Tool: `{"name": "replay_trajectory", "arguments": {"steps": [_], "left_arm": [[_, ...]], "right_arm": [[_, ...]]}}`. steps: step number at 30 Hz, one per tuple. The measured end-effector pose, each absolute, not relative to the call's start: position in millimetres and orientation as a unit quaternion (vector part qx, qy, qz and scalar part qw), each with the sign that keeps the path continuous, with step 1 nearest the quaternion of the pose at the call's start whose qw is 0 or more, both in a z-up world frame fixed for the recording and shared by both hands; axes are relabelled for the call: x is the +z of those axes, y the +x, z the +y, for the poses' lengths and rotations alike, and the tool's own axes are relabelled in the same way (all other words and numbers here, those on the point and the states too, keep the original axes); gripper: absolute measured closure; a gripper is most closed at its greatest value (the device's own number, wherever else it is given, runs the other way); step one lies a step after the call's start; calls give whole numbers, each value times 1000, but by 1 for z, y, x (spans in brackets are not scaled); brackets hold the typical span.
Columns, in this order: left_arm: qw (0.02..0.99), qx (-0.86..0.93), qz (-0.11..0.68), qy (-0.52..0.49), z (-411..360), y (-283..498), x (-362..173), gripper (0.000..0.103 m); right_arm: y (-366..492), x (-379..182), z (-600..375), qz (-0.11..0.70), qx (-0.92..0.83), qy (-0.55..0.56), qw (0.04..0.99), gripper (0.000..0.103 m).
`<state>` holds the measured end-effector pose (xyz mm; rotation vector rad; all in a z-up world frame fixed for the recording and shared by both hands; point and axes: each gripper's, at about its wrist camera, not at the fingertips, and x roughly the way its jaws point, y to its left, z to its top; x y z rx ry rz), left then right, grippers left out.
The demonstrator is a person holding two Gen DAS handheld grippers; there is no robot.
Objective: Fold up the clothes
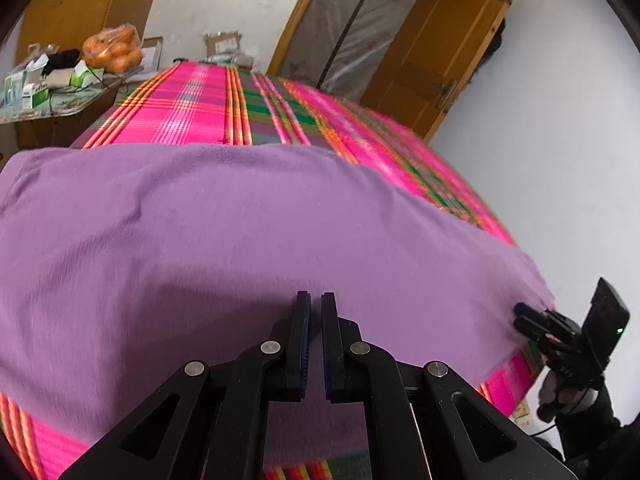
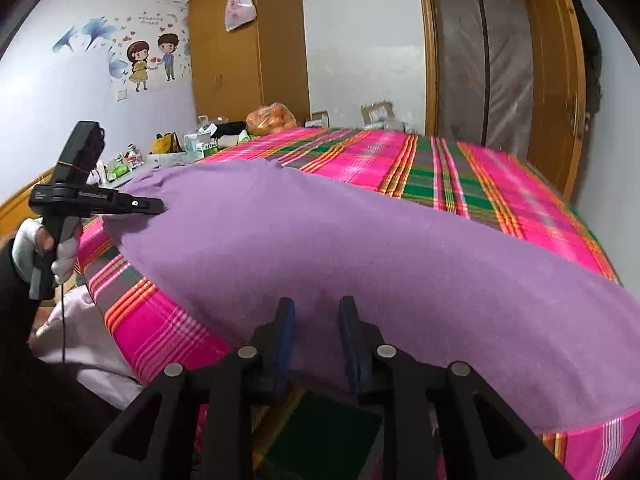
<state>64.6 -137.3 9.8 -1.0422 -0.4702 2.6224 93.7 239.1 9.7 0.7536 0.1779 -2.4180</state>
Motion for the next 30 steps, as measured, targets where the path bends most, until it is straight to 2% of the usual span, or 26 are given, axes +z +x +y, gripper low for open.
{"name": "replay_trajectory", "arguments": {"steps": [3, 9, 15, 18, 26, 30], "left_arm": [[144, 916, -146, -343, -132, 73, 7, 98], [180, 916, -139, -331, -116, 81, 9, 98], [225, 914, -70, -330, -83, 92, 5, 97], [246, 903, -93, -338, -93, 95, 5, 97], [140, 938, -112, -297, -142, 71, 42, 97], [83, 943, -120, -299, -170, 50, 47, 97]], "right_arm": [[95, 8, 243, 43, -914, 279, 293, 78], [93, 11, 225, 56, -910, 294, 287, 76], [98, 6, 187, 83, -895, 291, 328, 73], [91, 10, 189, 65, -881, 315, 348, 73], [40, 52, 163, 8, -872, 316, 374, 73], [-9, 66, 138, 5, -879, 328, 347, 73]]}}
